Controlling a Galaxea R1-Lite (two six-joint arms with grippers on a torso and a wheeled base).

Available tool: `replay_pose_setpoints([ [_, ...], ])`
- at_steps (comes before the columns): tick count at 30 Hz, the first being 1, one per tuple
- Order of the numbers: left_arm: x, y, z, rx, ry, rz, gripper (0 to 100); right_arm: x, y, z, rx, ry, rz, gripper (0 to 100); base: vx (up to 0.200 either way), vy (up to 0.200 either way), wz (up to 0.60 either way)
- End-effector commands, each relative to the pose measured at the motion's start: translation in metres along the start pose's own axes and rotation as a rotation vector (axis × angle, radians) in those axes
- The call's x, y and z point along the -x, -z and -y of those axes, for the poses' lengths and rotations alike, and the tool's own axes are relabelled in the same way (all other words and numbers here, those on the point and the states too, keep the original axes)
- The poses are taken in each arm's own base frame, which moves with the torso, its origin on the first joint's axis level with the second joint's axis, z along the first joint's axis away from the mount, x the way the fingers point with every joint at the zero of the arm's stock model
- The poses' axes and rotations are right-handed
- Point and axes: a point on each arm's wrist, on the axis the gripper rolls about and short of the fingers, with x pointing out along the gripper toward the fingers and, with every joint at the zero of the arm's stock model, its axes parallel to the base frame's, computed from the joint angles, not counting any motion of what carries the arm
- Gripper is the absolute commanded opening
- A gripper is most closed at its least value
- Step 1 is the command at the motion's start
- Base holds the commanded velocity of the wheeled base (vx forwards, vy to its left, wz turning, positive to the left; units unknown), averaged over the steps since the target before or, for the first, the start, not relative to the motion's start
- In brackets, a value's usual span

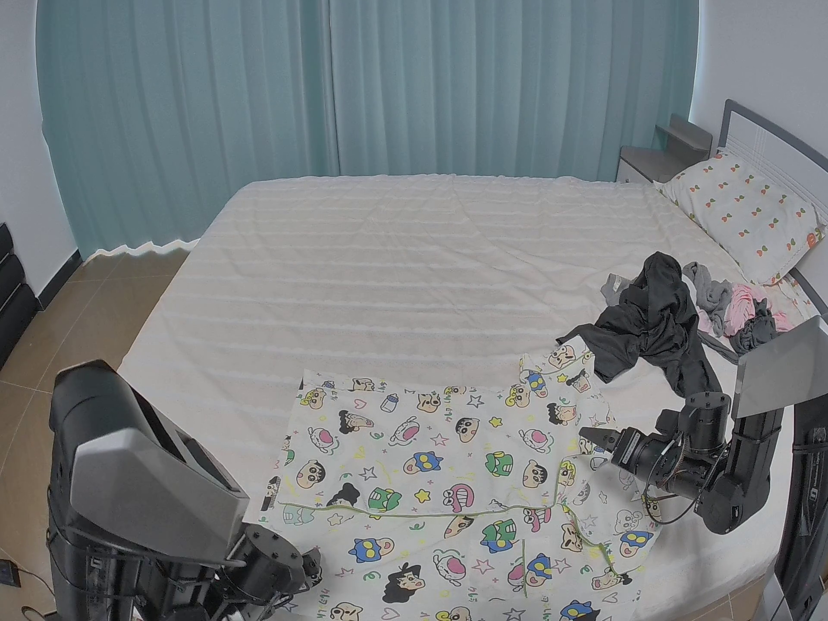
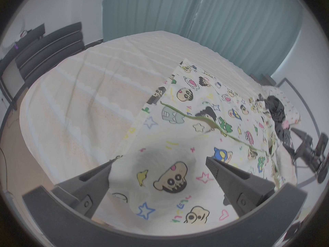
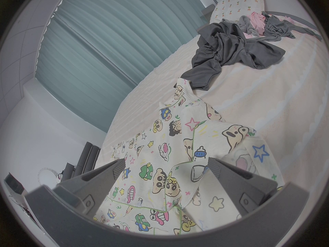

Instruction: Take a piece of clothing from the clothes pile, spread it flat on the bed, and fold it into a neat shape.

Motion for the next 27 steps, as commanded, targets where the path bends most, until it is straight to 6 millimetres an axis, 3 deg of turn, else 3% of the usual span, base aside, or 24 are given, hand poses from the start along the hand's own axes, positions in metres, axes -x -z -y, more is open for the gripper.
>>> replay_pose_setpoints([
  [1,-0.003,-0.02,-0.009,0.097,0.012,0.015,100,0.0,-0.001,-0.001,0.003,-0.008,0.01,100,0.0,0.0,0.0],
  [8,-0.017,-0.022,-0.019,0.141,-0.002,-0.024,100,0.0,-0.001,-0.001,0.002,-0.007,0.008,100,0.0,0.0,0.0],
  [14,-0.022,-0.033,-0.019,0.191,0.094,-0.033,100,0.0,-0.001,-0.001,0.003,-0.008,0.01,100,0.0,0.0,0.0],
  [17,-0.023,-0.032,-0.019,0.155,0.095,-0.035,100,0.0,-0.001,-0.001,0.002,-0.007,0.01,100,0.0,0.0,0.0],
  [22,-0.033,-0.024,-0.027,-0.045,0.049,-0.065,100,-0.001,-0.003,0.0,0.002,-0.008,0.016,100,0.0,0.0,0.0],
  [27,-0.043,-0.038,-0.024,-0.048,0.067,0.0,100,-0.001,-0.003,0.0,0.001,-0.007,0.017,100,0.0,0.0,0.0],
])
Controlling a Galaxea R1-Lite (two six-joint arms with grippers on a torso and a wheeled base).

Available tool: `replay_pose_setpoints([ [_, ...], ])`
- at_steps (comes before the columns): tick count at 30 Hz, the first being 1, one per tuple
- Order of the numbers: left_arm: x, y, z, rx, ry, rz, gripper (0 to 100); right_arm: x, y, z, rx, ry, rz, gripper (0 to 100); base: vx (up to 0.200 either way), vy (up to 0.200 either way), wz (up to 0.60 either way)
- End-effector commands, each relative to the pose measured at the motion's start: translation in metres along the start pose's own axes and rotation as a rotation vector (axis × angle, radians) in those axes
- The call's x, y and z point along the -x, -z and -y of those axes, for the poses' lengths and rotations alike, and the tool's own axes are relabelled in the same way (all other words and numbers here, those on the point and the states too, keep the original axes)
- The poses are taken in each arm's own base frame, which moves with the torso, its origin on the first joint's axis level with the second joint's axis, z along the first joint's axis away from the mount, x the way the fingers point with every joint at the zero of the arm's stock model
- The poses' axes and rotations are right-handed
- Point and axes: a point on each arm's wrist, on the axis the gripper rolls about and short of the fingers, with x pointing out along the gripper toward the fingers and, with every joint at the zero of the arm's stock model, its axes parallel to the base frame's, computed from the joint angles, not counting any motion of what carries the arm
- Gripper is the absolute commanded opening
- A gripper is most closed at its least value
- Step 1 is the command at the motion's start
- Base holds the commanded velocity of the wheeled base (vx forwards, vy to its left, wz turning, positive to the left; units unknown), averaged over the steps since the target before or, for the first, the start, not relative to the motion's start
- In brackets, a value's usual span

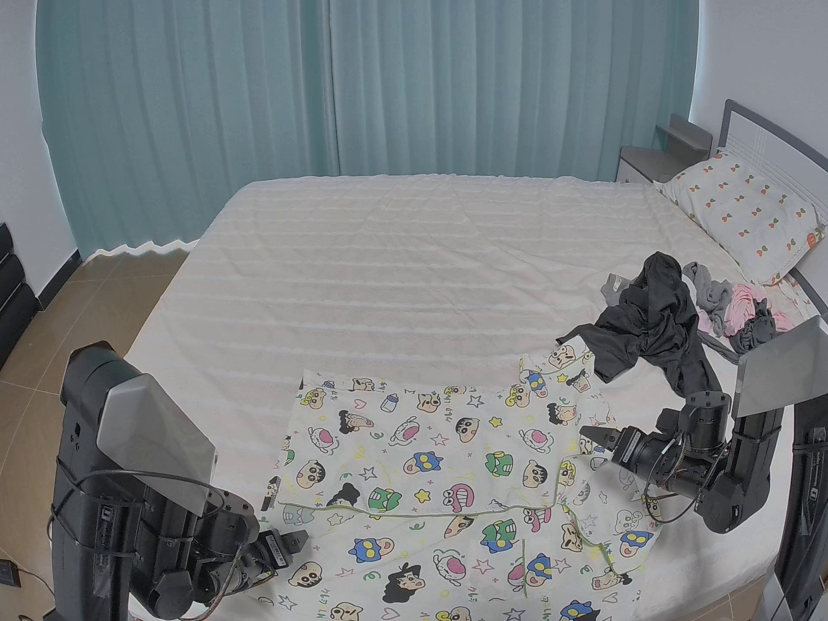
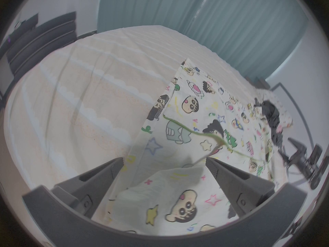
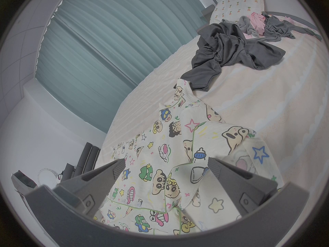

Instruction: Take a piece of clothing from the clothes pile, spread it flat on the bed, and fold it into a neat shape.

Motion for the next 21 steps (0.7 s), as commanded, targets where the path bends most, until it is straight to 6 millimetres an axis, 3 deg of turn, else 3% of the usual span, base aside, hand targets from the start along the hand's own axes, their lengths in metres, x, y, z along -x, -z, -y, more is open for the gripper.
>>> replay_pose_setpoints([
  [1,-0.01,-0.011,-0.003,0.031,-0.001,0.05,100,0.0,-0.001,-0.001,0.003,-0.008,0.01,100,0.0,0.0,0.0],
  [7,-0.013,-0.023,-0.005,0.073,0.003,0.095,100,-0.001,-0.001,0.0,0.002,-0.007,0.009,100,0.0,0.0,0.0],
  [14,0.015,-0.056,0.015,0.094,0.216,0.191,100,-0.001,0.0,0.0,0.003,-0.006,0.007,100,0.0,0.0,0.0],
  [21,0.008,-0.045,0.014,-0.067,0.284,0.081,100,-0.001,0.0,0.0,0.003,-0.006,0.007,100,0.0,0.0,0.0],
])
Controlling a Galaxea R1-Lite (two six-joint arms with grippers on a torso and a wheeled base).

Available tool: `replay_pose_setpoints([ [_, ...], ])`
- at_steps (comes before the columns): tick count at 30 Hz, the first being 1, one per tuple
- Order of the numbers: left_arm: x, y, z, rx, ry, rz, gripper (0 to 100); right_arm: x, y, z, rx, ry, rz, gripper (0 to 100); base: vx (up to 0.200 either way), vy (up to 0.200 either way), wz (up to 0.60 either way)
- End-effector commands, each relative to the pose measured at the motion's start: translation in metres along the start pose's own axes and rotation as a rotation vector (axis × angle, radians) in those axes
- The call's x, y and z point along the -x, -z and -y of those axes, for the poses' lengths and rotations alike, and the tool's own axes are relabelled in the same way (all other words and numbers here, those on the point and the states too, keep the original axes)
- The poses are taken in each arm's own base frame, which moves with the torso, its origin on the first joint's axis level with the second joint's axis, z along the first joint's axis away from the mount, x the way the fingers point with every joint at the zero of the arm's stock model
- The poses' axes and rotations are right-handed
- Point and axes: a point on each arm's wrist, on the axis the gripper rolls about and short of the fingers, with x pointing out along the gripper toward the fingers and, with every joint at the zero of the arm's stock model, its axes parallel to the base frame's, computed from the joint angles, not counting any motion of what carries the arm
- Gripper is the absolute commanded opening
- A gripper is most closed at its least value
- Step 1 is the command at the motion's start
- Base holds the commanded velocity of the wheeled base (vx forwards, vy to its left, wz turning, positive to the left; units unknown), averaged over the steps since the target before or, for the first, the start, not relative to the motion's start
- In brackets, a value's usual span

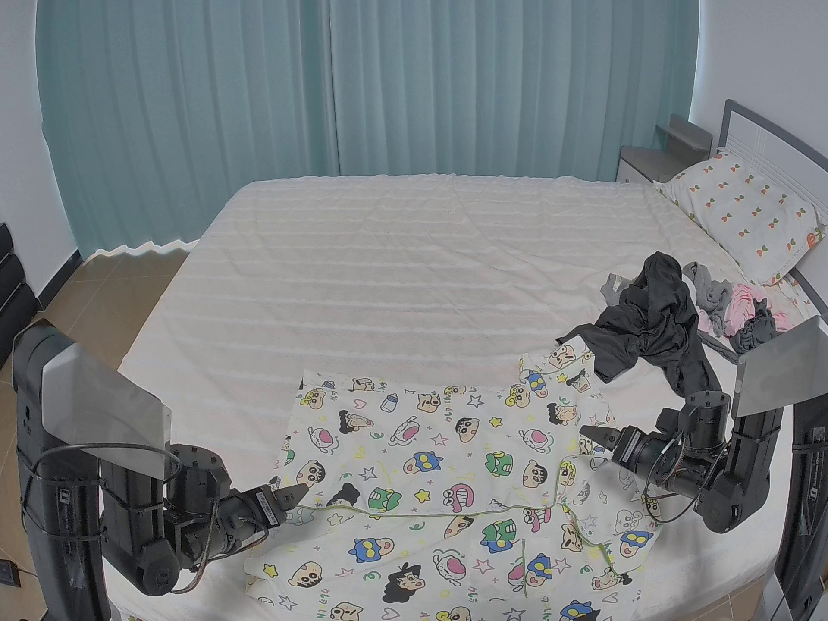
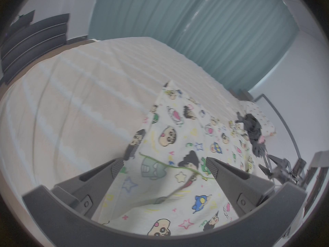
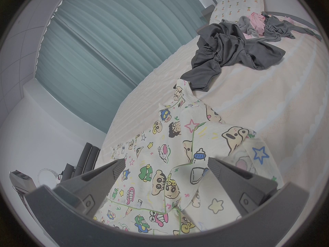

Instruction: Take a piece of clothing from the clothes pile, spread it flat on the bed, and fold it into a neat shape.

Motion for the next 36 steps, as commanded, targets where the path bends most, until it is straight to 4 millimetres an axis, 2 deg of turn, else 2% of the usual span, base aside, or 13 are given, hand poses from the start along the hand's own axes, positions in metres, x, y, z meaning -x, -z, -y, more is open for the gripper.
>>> replay_pose_setpoints([
  [1,-0.001,0.002,0.001,-0.05,0.045,-0.028,100,0.0,-0.001,0.0,0.002,-0.006,0.008,100,0.0,0.0,0.0],
  [8,-0.017,0.03,-0.012,-0.14,-0.006,-0.166,100,0.0,0.0,0.0,0.003,-0.005,0.006,100,0.0,0.0,0.0],
  [16,-0.023,0.039,-0.006,-0.203,0.022,-0.19,100,0.0,0.0,0.0,0.003,-0.005,0.006,100,0.0,0.0,0.0],
  [21,-0.02,0.042,-0.005,-0.254,0.028,-0.207,100,-0.001,-0.001,0.0,0.003,-0.006,0.008,100,0.0,0.0,0.0],
  [29,-0.003,0.053,0.006,-0.263,0.158,-0.318,100,-0.001,0.0,0.0,0.003,-0.005,0.006,100,0.0,0.0,0.0],
  [31,-0.002,0.053,0.006,-0.262,0.161,-0.321,100,-0.001,0.0,0.0,0.003,-0.005,0.006,100,0.0,0.0,0.0],
  [36,0.011,0.047,0.017,-0.223,0.292,-0.357,100,-0.002,0.001,0.002,0.011,-0.001,0.0,100,0.0,0.0,0.0],
])
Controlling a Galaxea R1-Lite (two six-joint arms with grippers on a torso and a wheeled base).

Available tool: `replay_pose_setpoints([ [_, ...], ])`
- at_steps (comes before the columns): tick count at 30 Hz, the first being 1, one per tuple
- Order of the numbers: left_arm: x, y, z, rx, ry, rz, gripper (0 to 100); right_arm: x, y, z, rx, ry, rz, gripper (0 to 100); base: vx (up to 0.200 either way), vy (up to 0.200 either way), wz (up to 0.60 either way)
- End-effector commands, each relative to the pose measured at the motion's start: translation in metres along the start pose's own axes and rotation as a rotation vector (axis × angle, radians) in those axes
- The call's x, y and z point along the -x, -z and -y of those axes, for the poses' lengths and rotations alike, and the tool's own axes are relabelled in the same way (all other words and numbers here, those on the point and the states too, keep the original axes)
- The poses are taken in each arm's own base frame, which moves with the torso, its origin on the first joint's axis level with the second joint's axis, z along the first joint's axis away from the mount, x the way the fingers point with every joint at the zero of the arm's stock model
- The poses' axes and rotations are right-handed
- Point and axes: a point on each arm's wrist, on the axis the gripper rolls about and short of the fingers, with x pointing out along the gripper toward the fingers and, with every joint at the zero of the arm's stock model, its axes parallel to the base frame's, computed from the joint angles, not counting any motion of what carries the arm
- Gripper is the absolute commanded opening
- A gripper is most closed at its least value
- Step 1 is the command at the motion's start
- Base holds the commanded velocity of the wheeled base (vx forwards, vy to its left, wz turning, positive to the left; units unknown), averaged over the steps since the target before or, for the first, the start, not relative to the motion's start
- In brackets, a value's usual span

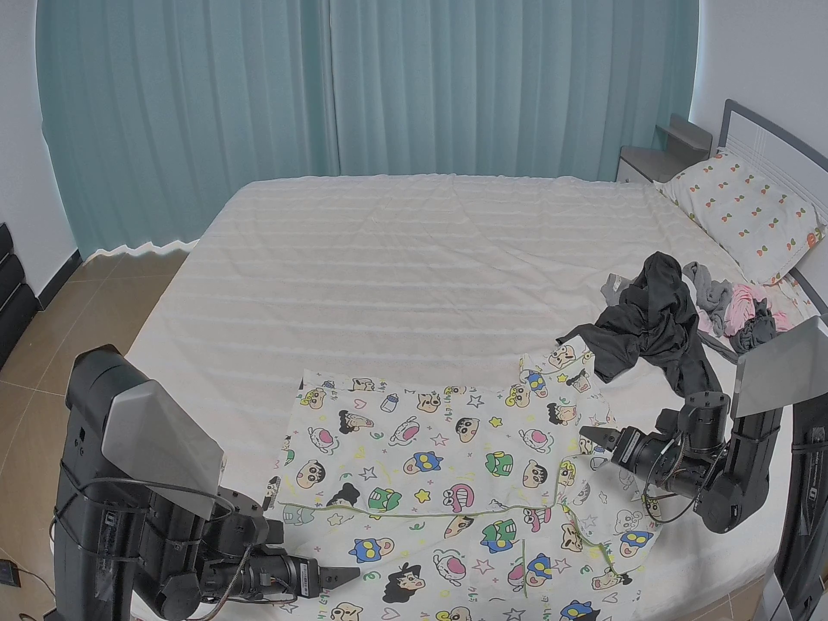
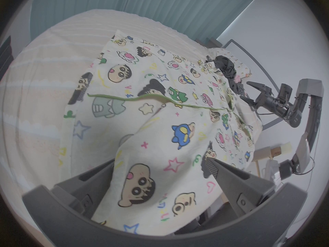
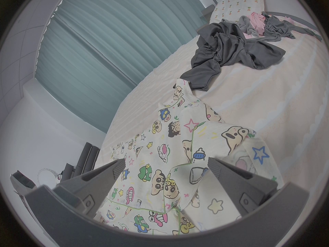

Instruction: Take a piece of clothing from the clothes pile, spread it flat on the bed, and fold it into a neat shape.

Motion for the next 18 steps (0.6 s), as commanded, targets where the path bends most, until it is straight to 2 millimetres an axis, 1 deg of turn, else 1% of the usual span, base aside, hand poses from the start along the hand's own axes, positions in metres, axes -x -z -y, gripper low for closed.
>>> replay_pose_setpoints([
  [1,0.011,-0.006,0.011,-0.01,0.088,0.023,100,-0.001,0.001,0.001,0.011,-0.003,0.002,100,0.0,0.0,0.0],
  [3,0.012,-0.005,0.017,-0.027,0.139,0.003,100,-0.002,0.002,0.003,0.027,0.005,-0.002,100,0.0,0.0,0.0],
  [8,0.014,-0.002,0.027,-0.06,0.198,-0.022,100,-0.002,0.002,0.003,0.029,0.013,0.004,100,0.0,0.0,0.0],
  [12,0.015,0.004,0.034,-0.07,0.216,-0.052,100,-0.002,0.002,0.003,0.029,0.012,0.003,100,0.0,0.0,0.0],
  [18,0.014,0.007,0.041,-0.049,0.227,-0.068,100,-0.002,0.002,0.003,0.029,0.013,0.004,100,0.0,0.0,0.0],
])
